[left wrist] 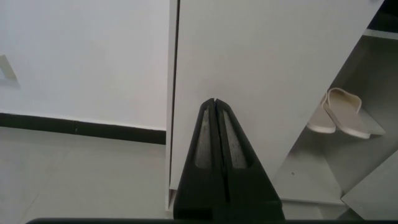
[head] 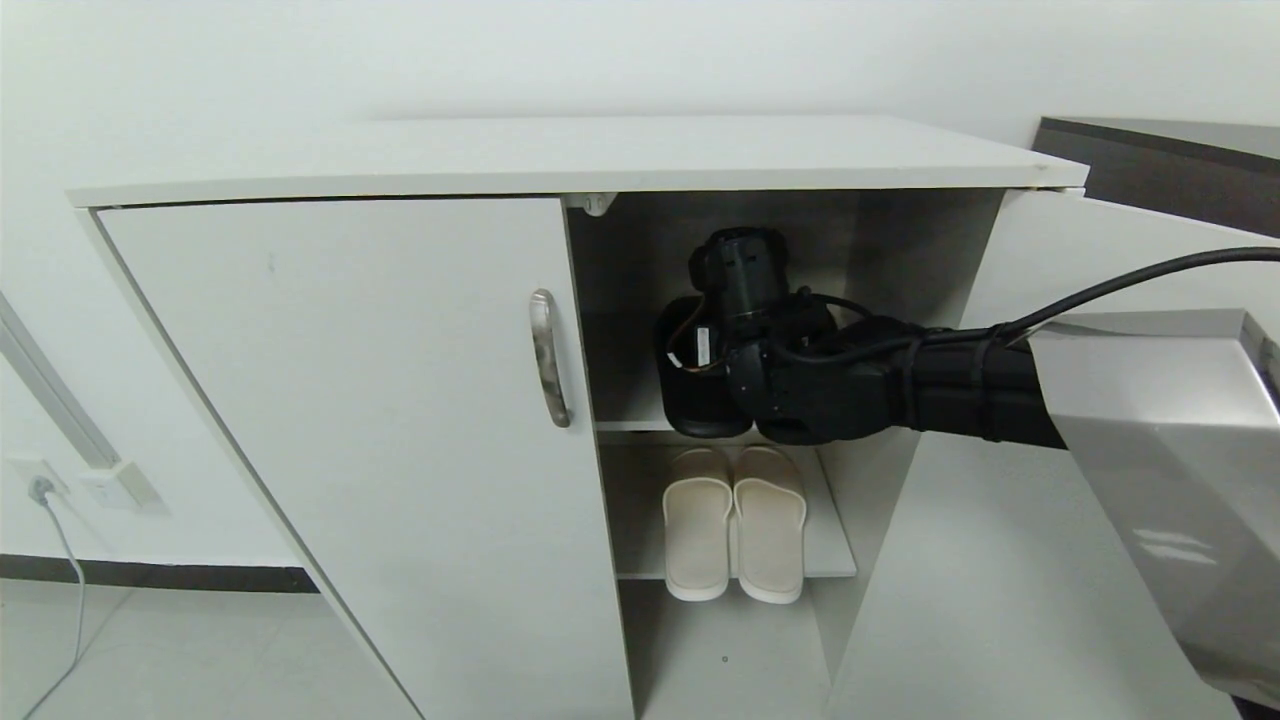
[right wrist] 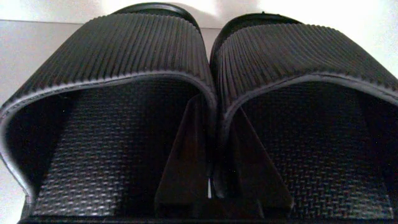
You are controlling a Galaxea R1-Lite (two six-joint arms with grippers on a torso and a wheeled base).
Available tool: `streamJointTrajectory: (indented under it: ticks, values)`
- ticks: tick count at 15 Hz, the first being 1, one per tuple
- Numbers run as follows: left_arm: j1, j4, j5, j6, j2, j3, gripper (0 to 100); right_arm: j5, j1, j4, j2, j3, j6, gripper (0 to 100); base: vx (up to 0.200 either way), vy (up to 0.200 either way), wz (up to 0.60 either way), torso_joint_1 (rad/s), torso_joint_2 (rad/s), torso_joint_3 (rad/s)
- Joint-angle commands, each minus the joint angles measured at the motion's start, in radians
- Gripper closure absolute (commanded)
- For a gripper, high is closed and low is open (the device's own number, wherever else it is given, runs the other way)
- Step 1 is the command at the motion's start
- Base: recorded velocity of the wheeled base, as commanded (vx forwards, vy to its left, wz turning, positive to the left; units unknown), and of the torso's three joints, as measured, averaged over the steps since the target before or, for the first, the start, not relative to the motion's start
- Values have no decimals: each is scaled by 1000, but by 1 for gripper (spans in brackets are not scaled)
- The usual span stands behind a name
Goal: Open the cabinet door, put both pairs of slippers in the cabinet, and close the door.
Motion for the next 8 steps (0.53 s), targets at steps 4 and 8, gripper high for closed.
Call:
streamJointTrajectory:
  ticks: [4, 8]
  values:
    - [0, 0, 0, 0, 1, 1, 100, 1, -6, -1, 14, 0, 3, 100, 0, 0, 0, 0, 0, 0]
    - [0, 0, 0, 0, 1, -1, 100, 1, -6, -3, 14, 0, 3, 0, 0, 0, 0, 0, 0, 0]
